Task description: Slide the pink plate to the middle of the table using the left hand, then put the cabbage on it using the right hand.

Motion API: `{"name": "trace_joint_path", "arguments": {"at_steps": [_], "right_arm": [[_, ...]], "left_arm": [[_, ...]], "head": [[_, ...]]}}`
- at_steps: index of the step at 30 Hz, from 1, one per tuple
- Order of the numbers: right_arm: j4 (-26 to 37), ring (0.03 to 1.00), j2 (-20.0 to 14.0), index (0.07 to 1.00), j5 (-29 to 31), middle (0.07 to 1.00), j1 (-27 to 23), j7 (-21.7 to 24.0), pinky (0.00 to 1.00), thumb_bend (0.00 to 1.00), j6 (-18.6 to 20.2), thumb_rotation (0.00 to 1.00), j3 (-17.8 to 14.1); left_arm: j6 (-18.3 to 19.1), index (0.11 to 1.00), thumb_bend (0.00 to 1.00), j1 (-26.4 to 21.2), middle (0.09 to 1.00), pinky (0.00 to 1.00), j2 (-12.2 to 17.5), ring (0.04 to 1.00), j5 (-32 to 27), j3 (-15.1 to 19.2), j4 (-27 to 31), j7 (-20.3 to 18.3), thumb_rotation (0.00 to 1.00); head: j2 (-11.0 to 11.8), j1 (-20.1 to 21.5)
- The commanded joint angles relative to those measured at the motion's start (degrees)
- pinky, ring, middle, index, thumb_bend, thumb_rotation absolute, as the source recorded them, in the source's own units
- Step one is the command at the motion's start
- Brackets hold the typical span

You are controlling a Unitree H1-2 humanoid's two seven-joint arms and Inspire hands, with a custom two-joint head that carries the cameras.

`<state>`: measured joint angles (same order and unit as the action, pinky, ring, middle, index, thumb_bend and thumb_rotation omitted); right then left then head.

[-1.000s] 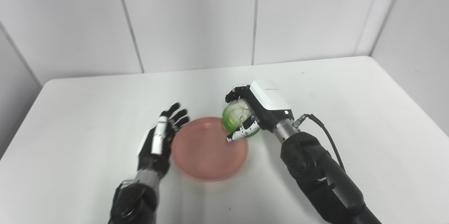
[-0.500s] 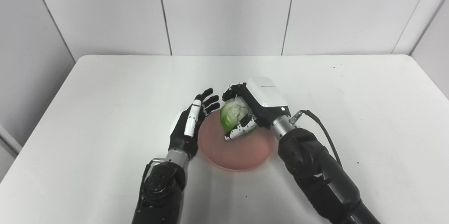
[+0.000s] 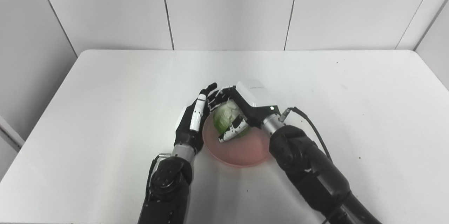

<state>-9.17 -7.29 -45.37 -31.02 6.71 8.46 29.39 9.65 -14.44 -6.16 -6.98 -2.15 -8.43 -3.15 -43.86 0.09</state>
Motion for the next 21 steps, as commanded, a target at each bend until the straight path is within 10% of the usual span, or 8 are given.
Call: {"name": "trace_joint_path", "arguments": {"at_steps": [1,18,21], "right_arm": [[2.0,0.345,-0.4,0.556,-0.9,0.472,-1.1,-0.4,0.29,0.51,-1.9,0.0,0.0],[6.3,0.442,-2.7,0.531,-4.8,0.46,1.4,4.8,0.31,0.52,0.9,0.0,1.2],[8.2,0.536,-2.9,0.739,-5.8,0.652,1.6,6.7,0.37,0.8,1.5,0.19,1.0]], "left_arm": [[2.4,0.848,0.41,0.7,0.869,0.84,0.1,0.865,0.6,-0.2,0.2,0.4,1.0],[2.8,0.861,0.42,0.5,0.877,0.85,0.6,0.868,0.9,-0.2,0.4,-0.2,1.0],[2.9,0.864,0.42,0.5,0.875,0.85,0.7,0.864,0.8,-0.2,0.4,-0.2,1.0]], "head": [[-0.1,0.0],[-0.9,0.5],[-0.9,0.5]]}}
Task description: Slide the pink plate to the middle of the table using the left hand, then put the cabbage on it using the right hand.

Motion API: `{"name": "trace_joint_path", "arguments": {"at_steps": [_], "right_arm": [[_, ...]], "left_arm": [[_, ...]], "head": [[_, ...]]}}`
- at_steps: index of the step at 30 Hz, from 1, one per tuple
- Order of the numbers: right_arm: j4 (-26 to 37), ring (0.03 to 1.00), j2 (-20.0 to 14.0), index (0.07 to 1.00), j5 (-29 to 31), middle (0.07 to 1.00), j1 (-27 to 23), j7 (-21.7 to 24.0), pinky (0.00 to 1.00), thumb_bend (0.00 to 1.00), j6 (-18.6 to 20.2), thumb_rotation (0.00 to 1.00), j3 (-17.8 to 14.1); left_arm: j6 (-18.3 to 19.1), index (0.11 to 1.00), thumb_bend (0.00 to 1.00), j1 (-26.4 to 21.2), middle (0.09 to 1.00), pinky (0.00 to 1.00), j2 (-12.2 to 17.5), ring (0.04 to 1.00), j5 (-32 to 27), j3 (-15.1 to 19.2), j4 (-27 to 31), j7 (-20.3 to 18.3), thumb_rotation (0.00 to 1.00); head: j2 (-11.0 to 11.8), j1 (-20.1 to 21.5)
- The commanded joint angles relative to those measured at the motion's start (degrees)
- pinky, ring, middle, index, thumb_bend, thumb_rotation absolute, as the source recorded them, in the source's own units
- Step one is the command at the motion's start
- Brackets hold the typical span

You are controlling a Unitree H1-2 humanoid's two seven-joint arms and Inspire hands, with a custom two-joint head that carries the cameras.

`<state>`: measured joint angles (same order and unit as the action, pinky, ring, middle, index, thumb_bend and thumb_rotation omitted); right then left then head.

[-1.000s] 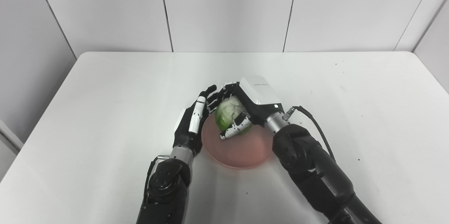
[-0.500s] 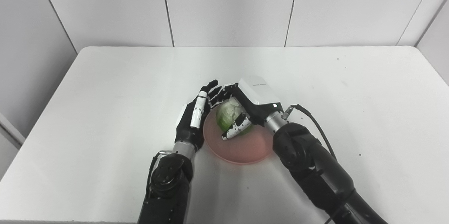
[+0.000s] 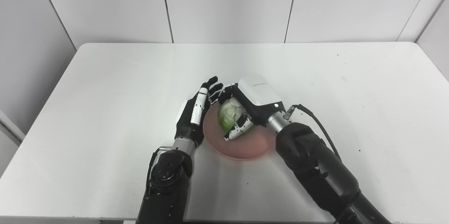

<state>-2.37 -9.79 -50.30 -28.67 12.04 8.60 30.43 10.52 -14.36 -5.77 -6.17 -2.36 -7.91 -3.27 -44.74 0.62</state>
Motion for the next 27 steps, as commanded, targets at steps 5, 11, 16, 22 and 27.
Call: {"name": "trace_joint_path", "arguments": {"at_steps": [5,11,16,22,27], "right_arm": [[4.4,0.75,-0.5,0.944,-0.2,0.876,-0.1,4.6,0.54,0.91,2.4,0.52,-1.8],[4.9,0.929,-0.3,1.0,3.8,0.99,0.8,3.4,0.81,0.98,-0.4,0.77,-4.8],[5.0,0.977,0.2,1.0,7.6,1.0,1.4,1.1,0.85,1.0,-2.7,0.87,-7.1],[4.9,0.977,1.3,1.0,12.1,1.0,2.6,-2.3,0.85,1.0,-4.8,0.93,-9.6],[4.1,0.951,2.5,1.0,13.8,1.0,3.9,-7.3,0.79,1.0,-7.0,0.97,-11.5]], "left_arm": [[2.6,0.877,0.42,0.3,0.881,0.86,0.3,0.87,-0.9,0.4,-0.1,-0.4,1.0],[1.9,0.879,0.42,0.4,0.885,0.87,0.8,0.875,-1.0,0.2,-0.5,-0.7,1.0],[0.7,0.859,0.43,0.3,0.882,0.87,0.6,0.89,-1.7,0.7,-1.5,-0.9,1.0],[-0.3,0.838,0.4,0.1,0.873,0.86,0.4,0.873,-1.6,1.1,-2.9,-0.5,1.0],[-1.7,0.838,0.39,0.1,0.864,0.86,0.4,0.859,-1.4,1.3,-4.2,-0.5,1.0]], "head": [[0.1,0.1],[0.6,0.3],[1.6,0.5],[2.8,0.9],[4.2,1.5]]}}
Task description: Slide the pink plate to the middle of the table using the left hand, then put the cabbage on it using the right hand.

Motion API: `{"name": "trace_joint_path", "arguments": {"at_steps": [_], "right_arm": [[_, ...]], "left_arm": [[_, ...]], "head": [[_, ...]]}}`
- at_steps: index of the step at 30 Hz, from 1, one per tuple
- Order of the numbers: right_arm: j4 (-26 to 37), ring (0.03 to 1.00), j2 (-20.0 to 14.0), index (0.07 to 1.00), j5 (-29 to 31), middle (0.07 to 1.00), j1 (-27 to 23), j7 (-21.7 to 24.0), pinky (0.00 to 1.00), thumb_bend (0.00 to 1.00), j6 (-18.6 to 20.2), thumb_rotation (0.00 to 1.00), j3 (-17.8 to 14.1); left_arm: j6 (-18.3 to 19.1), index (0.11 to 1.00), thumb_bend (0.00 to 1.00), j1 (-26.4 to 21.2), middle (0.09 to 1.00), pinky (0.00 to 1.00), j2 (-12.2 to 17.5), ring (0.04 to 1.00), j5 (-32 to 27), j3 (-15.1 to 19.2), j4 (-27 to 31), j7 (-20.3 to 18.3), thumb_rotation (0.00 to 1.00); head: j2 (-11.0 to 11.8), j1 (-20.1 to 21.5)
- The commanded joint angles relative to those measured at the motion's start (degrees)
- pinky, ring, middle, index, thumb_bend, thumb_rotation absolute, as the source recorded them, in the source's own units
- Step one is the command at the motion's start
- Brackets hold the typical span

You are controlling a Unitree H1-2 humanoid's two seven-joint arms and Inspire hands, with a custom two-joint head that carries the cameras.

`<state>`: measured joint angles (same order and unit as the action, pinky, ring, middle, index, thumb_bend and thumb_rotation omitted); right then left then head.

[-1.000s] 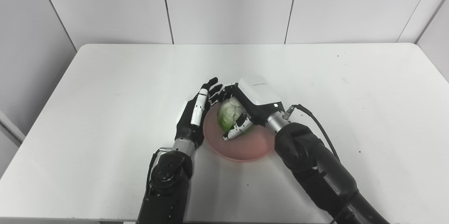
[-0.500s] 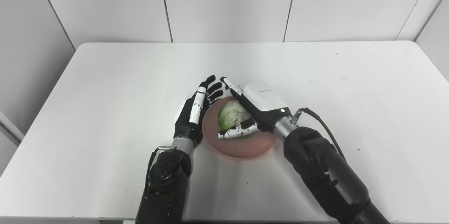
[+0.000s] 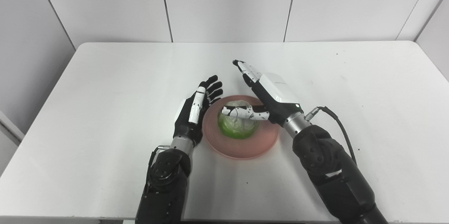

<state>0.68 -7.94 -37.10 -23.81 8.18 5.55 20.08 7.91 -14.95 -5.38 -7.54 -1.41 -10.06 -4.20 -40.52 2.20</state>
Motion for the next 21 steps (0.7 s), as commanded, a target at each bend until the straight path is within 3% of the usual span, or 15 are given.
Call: {"name": "trace_joint_path", "arguments": {"at_steps": [1,3,6,10,13,21], "right_arm": [[0.7,0.935,1.3,1.0,0.9,1.0,-0.5,-5.7,0.76,1.0,-5.1,0.98,-1.9],[0.4,0.912,2.5,1.0,2.7,1.0,0.4,-9.1,0.75,0.97,-7.1,1.0,-3.6],[1.1,0.955,4.7,1.0,7.5,1.0,2.0,-11.0,0.85,0.87,-7.3,1.0,-7.0],[2.5,0.997,7.7,1.0,19.0,1.0,5.3,-9.3,0.98,0.72,-3.7,1.0,-12.9],[1.7,0.999,9.2,1.0,25.6,1.0,8.3,-8.9,1.0,0.64,-3.0,1.0,-16.3],[-0.3,0.995,9.6,1.0,33.6,1.0,14.1,-7.4,1.0,0.42,-5.1,1.0,-17.9]], "left_arm": [[0.3,0.844,0.39,0.7,0.869,0.86,0.3,0.862,0.3,0.2,-2.4,0.2,1.0],[-1.0,0.867,0.39,0.7,0.883,0.88,0.8,0.875,1.0,-0.2,-3.2,0.0,1.0],[-2.2,0.88,0.39,1.0,0.893,0.9,1.2,0.886,1.4,-0.4,-3.6,-0.2,1.0],[-4.2,0.892,0.4,2.4,0.906,0.9,1.3,0.903,1.4,-0.4,-2.8,-0.1,1.0],[-6.6,0.917,0.4,3.8,0.923,0.91,1.6,0.919,2.5,-0.7,-2.0,0.2,1.0],[-6.6,0.947,0.42,8.1,0.948,0.94,1.7,0.941,4.0,-0.8,2.5,0.4,1.0]], "head": [[0.3,0.1],[0.9,0.3],[1.5,0.5],[2.1,0.5],[2.4,0.8],[2.4,0.4]]}}
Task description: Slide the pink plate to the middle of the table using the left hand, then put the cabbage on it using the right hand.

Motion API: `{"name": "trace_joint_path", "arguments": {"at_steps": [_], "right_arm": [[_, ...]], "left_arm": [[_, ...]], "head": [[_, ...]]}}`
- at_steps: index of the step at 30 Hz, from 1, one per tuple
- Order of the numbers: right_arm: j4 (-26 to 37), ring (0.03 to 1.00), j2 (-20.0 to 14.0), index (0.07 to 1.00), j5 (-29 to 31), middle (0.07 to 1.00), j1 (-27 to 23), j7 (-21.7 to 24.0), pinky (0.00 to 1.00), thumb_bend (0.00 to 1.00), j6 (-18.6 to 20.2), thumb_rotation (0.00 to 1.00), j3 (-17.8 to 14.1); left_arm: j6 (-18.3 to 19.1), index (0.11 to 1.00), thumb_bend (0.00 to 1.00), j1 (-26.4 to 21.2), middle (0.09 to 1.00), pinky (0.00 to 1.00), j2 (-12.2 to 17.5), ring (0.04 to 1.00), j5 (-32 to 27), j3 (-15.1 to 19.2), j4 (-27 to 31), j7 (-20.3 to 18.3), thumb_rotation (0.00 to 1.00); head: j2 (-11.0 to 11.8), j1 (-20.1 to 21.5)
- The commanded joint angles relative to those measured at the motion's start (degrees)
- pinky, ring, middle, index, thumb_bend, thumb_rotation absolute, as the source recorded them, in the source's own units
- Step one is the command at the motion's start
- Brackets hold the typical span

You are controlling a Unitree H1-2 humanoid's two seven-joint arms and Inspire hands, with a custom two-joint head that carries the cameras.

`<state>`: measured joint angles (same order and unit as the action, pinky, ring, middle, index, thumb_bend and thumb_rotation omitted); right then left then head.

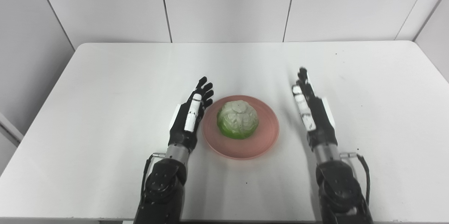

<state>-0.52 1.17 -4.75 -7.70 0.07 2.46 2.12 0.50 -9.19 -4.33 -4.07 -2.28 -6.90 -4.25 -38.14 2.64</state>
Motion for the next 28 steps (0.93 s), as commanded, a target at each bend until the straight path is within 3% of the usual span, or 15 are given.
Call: {"name": "trace_joint_path", "arguments": {"at_steps": [1,8,28], "right_arm": [[0.6,0.995,0.5,1.0,1.6,1.0,-1.8,0.8,1.0,0.38,-2.1,1.0,0.1],[-0.9,0.984,0.1,0.999,3.5,0.997,-1.6,1.7,1.0,0.31,-2.1,1.0,0.6],[-1.2,0.978,-0.6,0.992,5.0,0.989,-1.0,1.9,0.99,0.29,-1.1,1.0,0.8]], "left_arm": [[0.8,0.949,0.42,2.7,0.951,0.94,0.7,0.944,0.5,0.0,-0.3,0.3,1.0],[0.3,0.943,0.42,2.5,0.946,0.94,0.9,0.937,0.6,0.2,-1.1,0.1,1.0],[-0.2,0.925,0.41,0.3,0.931,0.92,1.2,0.922,0.8,0.2,-3.9,0.2,1.0]], "head": [[0.0,0.0],[-0.1,-0.4],[-0.4,-1.5]]}}
